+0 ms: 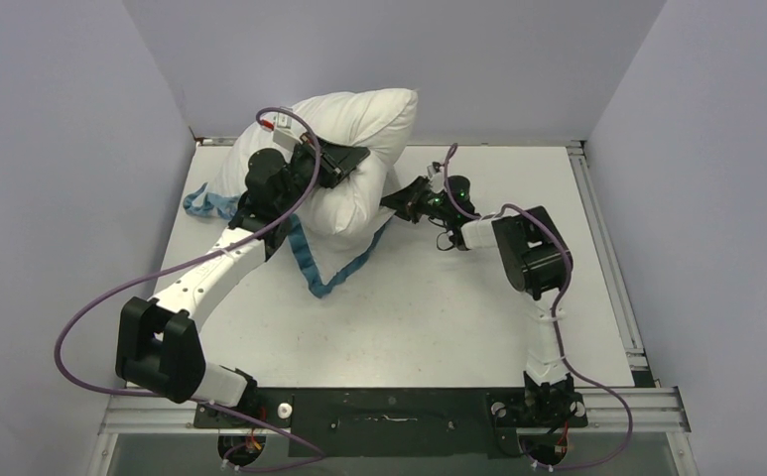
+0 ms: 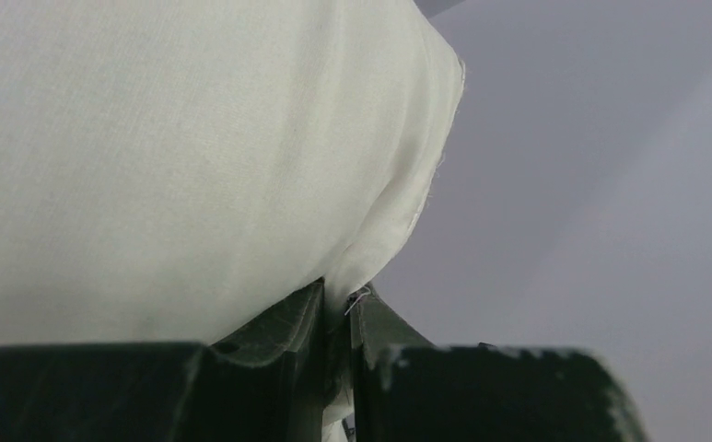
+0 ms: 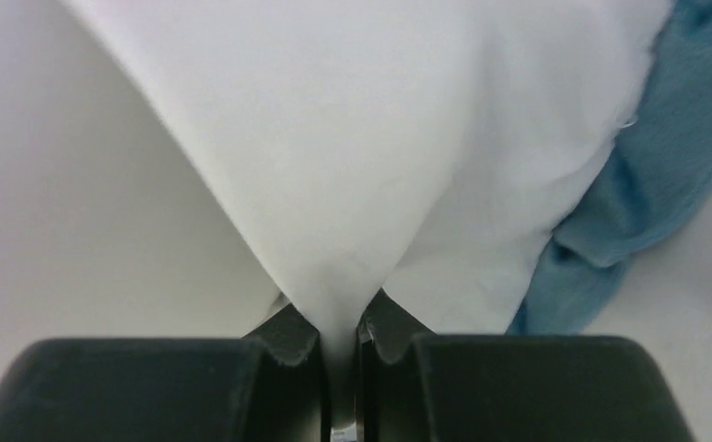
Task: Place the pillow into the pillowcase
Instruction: Stuff the pillow into the pillowcase.
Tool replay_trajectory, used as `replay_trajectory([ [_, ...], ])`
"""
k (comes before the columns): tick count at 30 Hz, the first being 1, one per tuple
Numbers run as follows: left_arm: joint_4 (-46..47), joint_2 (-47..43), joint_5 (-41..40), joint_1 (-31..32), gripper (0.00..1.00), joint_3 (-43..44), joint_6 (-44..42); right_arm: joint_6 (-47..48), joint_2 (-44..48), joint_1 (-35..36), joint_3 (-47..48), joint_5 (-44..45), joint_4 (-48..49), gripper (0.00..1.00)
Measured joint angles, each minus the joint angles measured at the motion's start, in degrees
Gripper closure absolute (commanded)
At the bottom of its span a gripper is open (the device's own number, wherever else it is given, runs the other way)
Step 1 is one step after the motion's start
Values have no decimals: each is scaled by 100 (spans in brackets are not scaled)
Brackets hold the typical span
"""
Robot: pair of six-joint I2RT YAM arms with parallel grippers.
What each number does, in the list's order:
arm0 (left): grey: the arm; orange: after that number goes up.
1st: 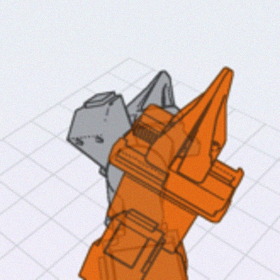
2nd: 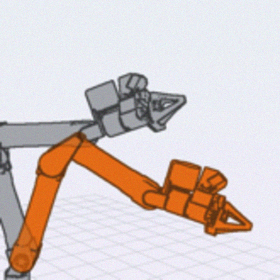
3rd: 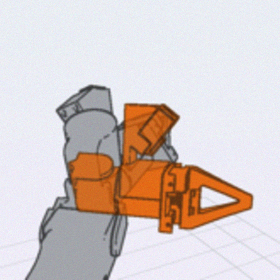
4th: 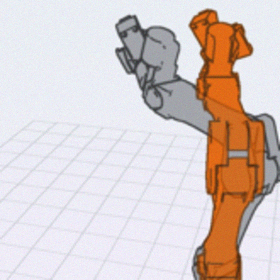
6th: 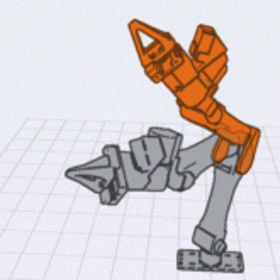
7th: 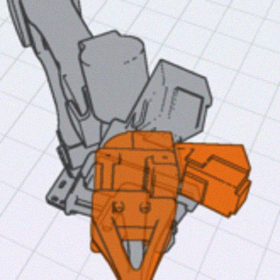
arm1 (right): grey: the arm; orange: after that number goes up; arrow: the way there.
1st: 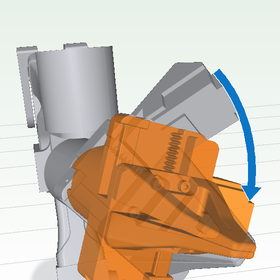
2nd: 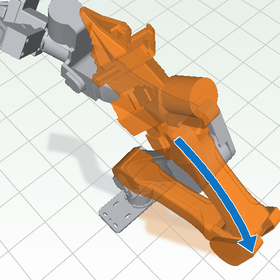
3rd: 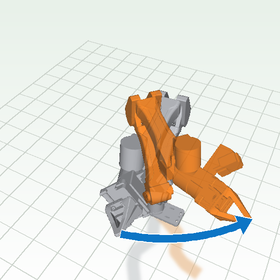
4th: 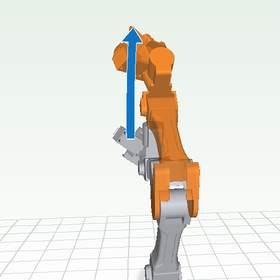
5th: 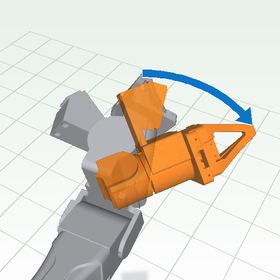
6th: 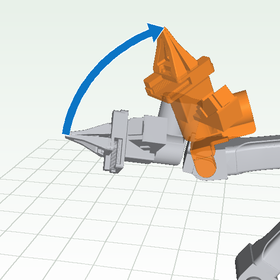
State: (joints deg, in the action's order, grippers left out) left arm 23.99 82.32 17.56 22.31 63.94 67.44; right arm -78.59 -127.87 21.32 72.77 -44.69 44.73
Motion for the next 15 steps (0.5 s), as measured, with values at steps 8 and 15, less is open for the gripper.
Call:
replay_trajectory([
  [8,-616,-28,-155,2,100,92,-778,-839,1021,-452,-702,-485,1287,95],
  [15,-1167,275,-426,76,100,566,-1749,-2116,1196,-527,-697,-852,3106,95],
])
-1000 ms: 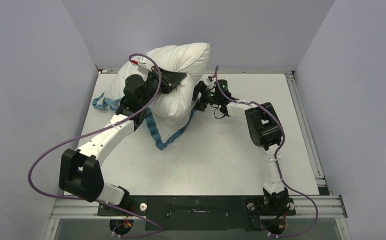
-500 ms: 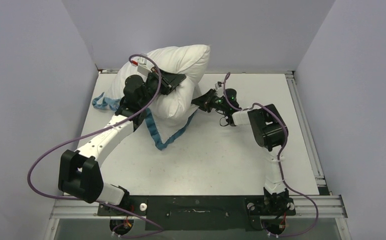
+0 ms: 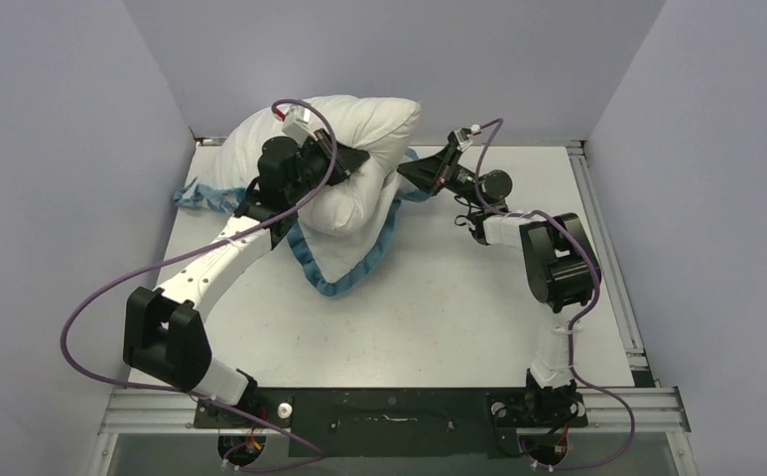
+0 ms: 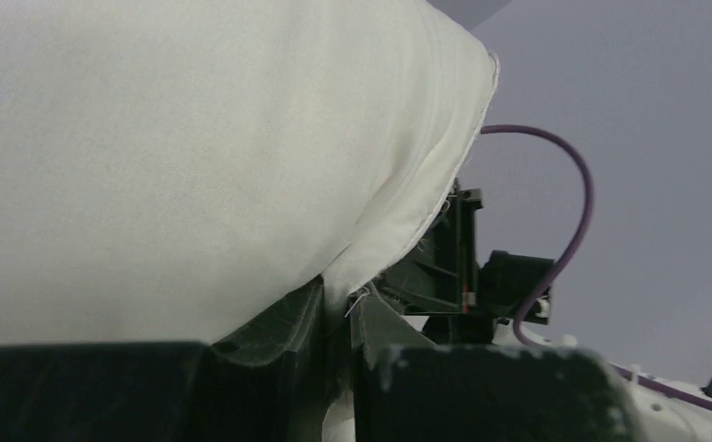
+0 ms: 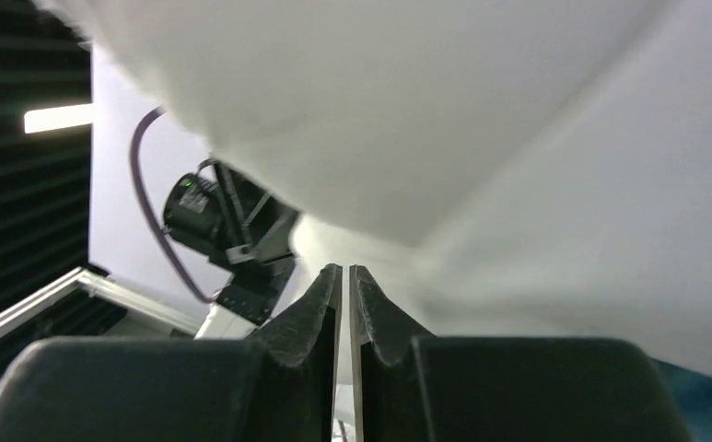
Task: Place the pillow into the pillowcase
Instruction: Stuff the pillow into the pillowcase.
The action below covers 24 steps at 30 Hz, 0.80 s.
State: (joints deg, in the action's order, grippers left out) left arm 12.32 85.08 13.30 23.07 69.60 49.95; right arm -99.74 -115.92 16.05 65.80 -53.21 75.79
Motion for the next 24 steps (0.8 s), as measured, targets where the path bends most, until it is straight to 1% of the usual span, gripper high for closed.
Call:
replay_trajectory([
  [3,-304,190,-168,111,100,170,-549,-511,0,11,166,-96,476,95],
  [8,-544,573,-293,271,100,177,-1082,-1084,0,11,452,-140,839,95],
  [11,-664,778,-330,341,100,175,-1314,-986,52,9,321,-201,831,94],
  [12,-699,815,-343,348,100,162,-1355,-787,142,9,164,-229,656,90],
  [13,-710,826,-350,348,100,133,-1388,-522,273,0,-22,-256,367,83],
  [15,-728,826,-363,341,100,81,-1423,221,629,-9,-361,-264,-629,67],
  [16,-728,826,-365,337,100,72,-1423,699,822,-13,-476,-214,-1255,61],
  [20,-721,820,-308,275,100,68,-1263,2487,1333,-39,-573,142,-3523,47],
  [24,-728,776,-214,153,100,68,-879,3471,1259,-22,-566,516,-4859,35],
])
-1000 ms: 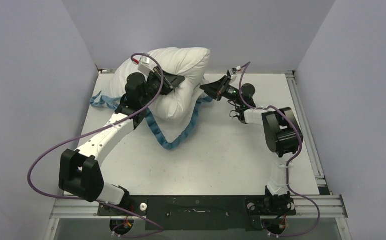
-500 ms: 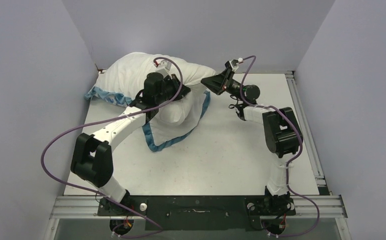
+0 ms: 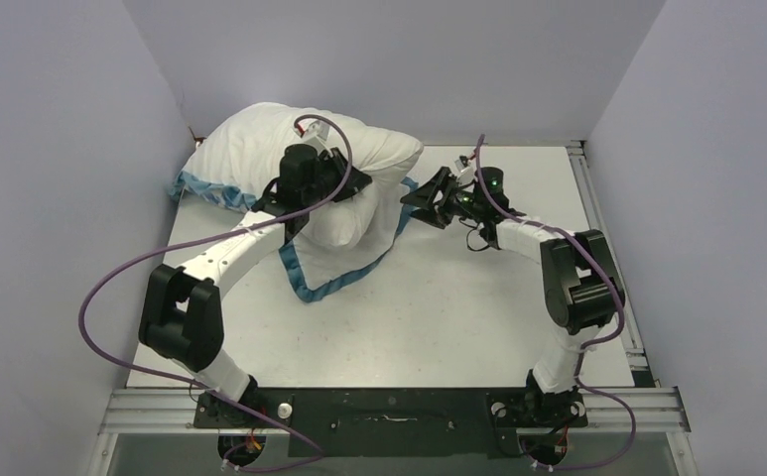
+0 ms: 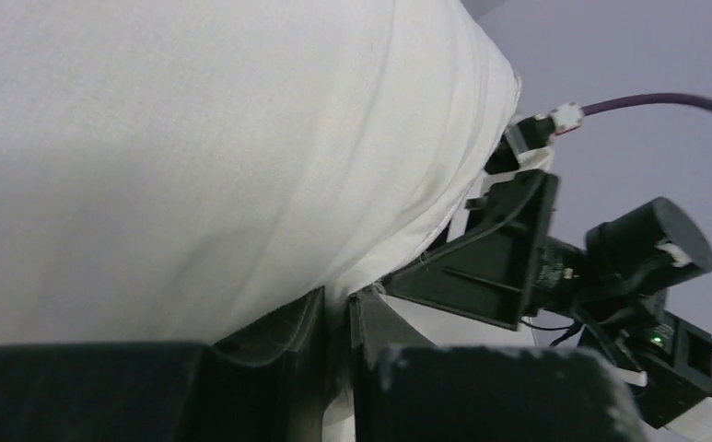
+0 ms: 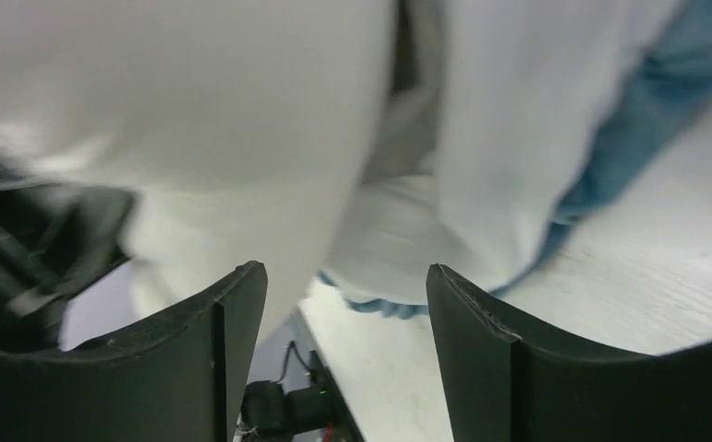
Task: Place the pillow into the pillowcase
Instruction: Stuff the pillow into the pillowcase.
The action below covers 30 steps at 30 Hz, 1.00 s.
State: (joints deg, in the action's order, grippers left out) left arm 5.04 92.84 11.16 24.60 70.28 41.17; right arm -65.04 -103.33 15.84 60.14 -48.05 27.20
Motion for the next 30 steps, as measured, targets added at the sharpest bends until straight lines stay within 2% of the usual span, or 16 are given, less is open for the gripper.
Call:
replay_trajectory([
  [5,-179,-146,-11,-120,100,72,304,813,-730,236,647,431,-1340,34],
  [9,-291,-247,-13,-225,100,227,463,1003,-1464,680,1325,564,-1698,45],
  [14,-363,-376,11,-363,100,382,627,962,-2267,1134,2302,608,-1880,46],
  [16,-376,-404,31,-400,100,439,669,835,-2509,1246,2640,616,-1853,44],
  [22,-393,-511,131,-518,100,535,866,376,-3195,1298,3449,734,-1707,29],
  [27,-400,-634,160,-590,100,535,1067,238,-3818,1298,4413,927,-2026,28],
  [30,-393,-686,186,-629,100,535,1211,186,-4118,1305,4944,1069,-2151,23],
])
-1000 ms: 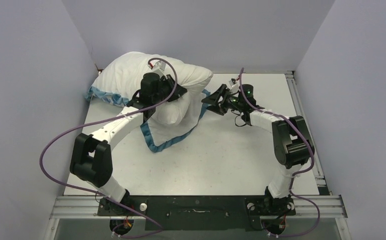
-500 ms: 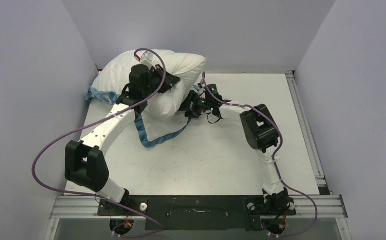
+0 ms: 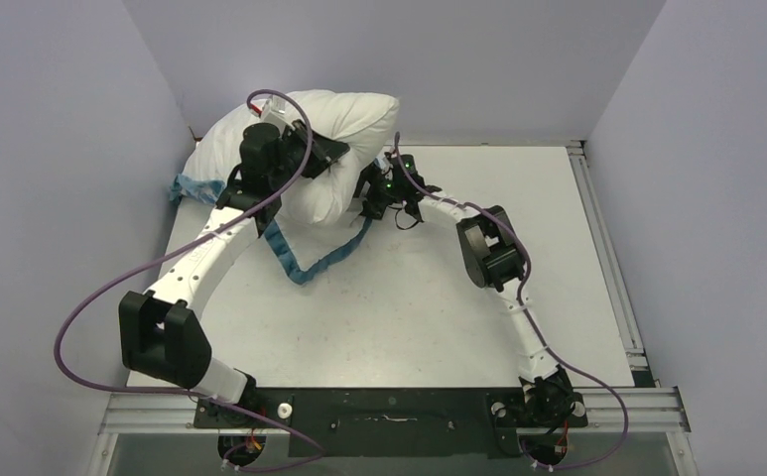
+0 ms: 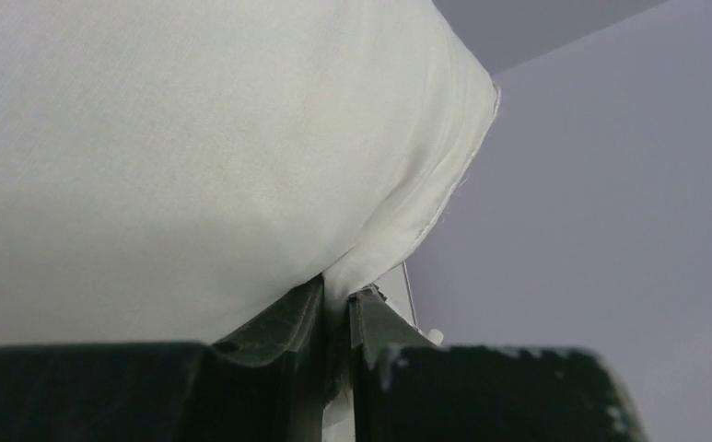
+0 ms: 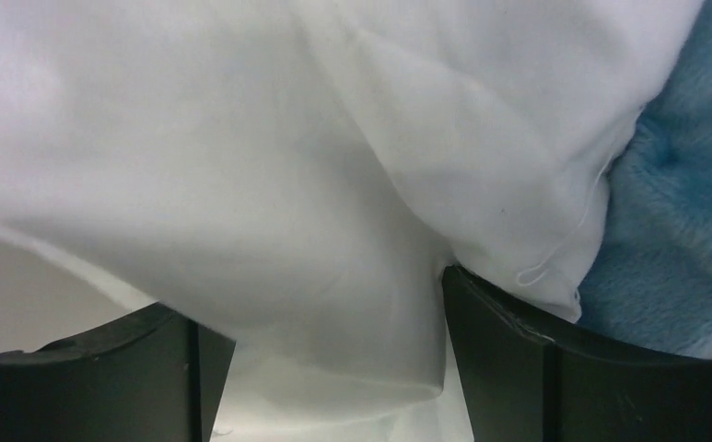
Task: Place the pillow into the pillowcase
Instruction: Stuff the pillow into the pillowcase.
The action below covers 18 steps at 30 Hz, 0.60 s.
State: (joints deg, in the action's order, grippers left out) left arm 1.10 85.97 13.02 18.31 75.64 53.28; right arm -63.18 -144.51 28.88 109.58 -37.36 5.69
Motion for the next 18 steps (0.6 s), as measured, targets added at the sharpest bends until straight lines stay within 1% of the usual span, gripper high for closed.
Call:
replay_trajectory([
  [2,0,-26,44,-26,100,0,79,-74,-229,9,391,33,-85,21],
  [4,0,-48,79,-44,100,0,160,-87,-457,26,876,136,-275,22],
  [5,0,-59,87,-50,100,0,188,-83,-551,50,1075,212,-380,23],
  [7,0,-96,94,-57,100,-2,236,-90,-647,83,1298,380,-549,29],
  [8,2,-116,94,-59,100,-4,264,-96,-654,85,1335,494,-634,33],
  [9,2,-144,94,-66,100,-9,291,-101,-654,96,1357,592,-693,42],
  [10,2,-173,94,-70,100,-17,313,-101,-654,116,1379,695,-748,54],
  [12,20,-245,94,-85,100,-44,343,-37,-654,136,1421,946,-907,73],
  [13,24,-284,94,-90,100,-59,356,4,-660,151,1443,1093,-1027,81],
  [15,37,-358,96,-103,100,-111,363,107,-667,160,1451,1268,-1167,91],
  [16,35,-382,103,-111,100,-138,367,160,-664,157,1425,1298,-1139,94],
  [18,42,-400,140,-125,100,-208,398,247,-529,131,1073,1257,-737,95],
])
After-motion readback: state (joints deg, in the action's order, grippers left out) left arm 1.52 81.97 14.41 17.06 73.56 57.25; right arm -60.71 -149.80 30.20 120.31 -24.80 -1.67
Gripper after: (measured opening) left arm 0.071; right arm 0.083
